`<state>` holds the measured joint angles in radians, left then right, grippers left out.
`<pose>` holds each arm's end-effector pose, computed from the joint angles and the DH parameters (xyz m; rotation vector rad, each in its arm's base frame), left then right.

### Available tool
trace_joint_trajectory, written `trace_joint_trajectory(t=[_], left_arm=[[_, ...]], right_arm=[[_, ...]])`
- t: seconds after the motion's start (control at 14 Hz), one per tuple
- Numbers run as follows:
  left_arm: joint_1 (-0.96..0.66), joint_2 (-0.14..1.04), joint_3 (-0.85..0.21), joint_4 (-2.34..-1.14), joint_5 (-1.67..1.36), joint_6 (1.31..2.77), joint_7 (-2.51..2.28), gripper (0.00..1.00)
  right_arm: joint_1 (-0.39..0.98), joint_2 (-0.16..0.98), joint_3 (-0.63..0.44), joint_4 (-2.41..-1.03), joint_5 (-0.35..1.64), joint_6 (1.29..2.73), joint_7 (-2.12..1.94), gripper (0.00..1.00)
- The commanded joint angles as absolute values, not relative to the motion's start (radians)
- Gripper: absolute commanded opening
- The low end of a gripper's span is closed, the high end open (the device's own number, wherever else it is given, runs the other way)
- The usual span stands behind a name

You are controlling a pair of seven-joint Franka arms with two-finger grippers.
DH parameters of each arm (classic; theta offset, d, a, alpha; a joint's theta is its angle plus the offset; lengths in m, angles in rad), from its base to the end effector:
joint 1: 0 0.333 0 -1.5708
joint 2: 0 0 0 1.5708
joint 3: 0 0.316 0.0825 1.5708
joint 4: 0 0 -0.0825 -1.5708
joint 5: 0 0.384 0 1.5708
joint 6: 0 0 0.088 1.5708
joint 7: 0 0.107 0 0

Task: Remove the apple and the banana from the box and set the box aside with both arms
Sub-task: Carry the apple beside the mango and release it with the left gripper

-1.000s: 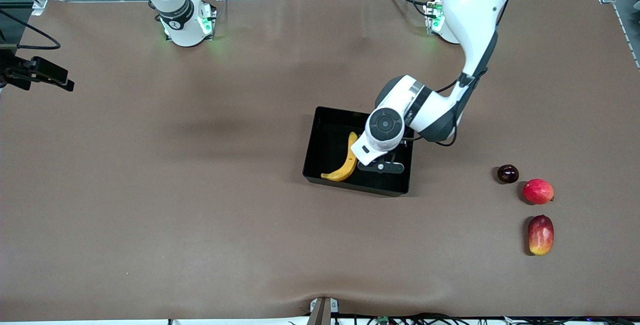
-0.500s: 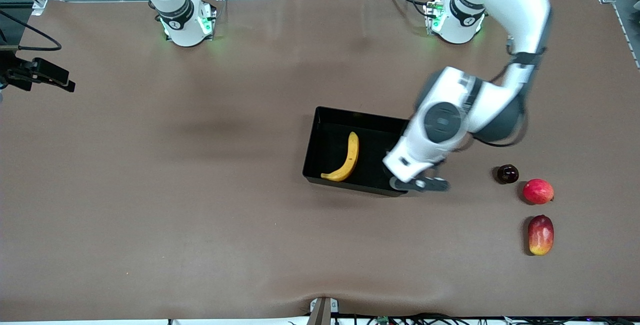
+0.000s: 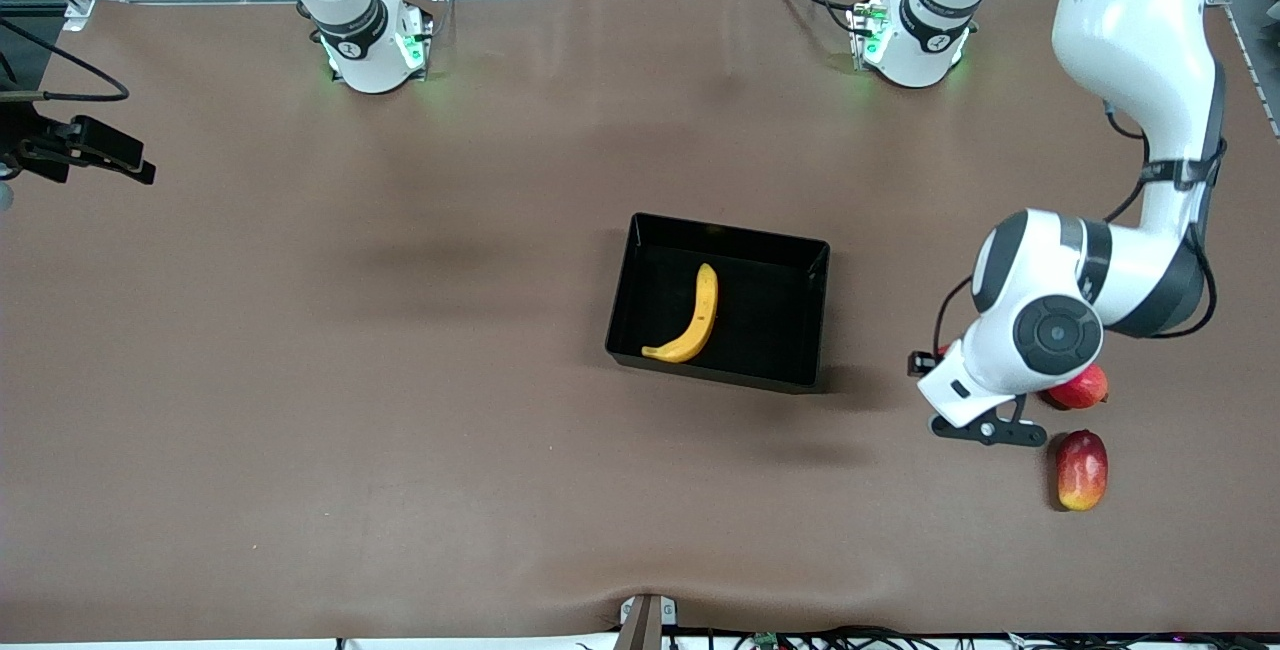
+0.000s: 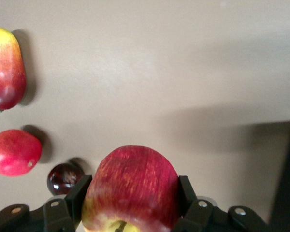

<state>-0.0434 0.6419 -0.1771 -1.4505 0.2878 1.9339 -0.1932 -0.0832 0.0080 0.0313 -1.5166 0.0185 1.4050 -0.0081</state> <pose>0.6919 -0.1133 0.3032 -2.9520 0.1816 0.1648 0.5388 -0.0258 0.6318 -3.1132 0.0651 0.1855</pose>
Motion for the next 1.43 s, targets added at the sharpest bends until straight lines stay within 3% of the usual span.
trace_joint_trajectory(t=[0.0, 0.36, 0.86, 0.93, 1.07, 1.36], left_arm=[[-0.003, 0.699, -0.187, -1.445, 0.313, 2.005, -0.173, 0.0], [0.077, 0.744, -0.187, -1.443, 0.342, 2.117, -0.052, 0.0], [0.078, 0.761, -0.193, -1.523, 0.316, 2.115, -0.048, 0.0], [0.08, 0.761, -0.193, -1.529, 0.316, 2.115, -0.041, 0.18], [0.08, 0.764, -0.193, -1.523, 0.316, 2.118, -0.043, 1.0], [0.057, 0.706, -0.221, -1.502, 0.314, 2.108, -0.058, 1.0]], right_arm=[[-0.084, 0.011, 0.037, -1.514, 0.02, 1.401, 0.002, 1.0], [-0.083, 0.009, 0.041, -1.513, 0.021, 1.402, 0.002, 1.0], [-0.071, 0.009, 0.038, -1.511, 0.021, 1.401, 0.002, 1.0], [-0.071, 0.009, 0.038, -1.511, 0.021, 1.401, 0.002, 1.0], [-0.071, 0.009, 0.038, -1.512, 0.021, 1.401, 0.002, 1.0], [-0.069, 0.009, 0.038, -1.513, 0.021, 1.39, 0.003, 1.0]])
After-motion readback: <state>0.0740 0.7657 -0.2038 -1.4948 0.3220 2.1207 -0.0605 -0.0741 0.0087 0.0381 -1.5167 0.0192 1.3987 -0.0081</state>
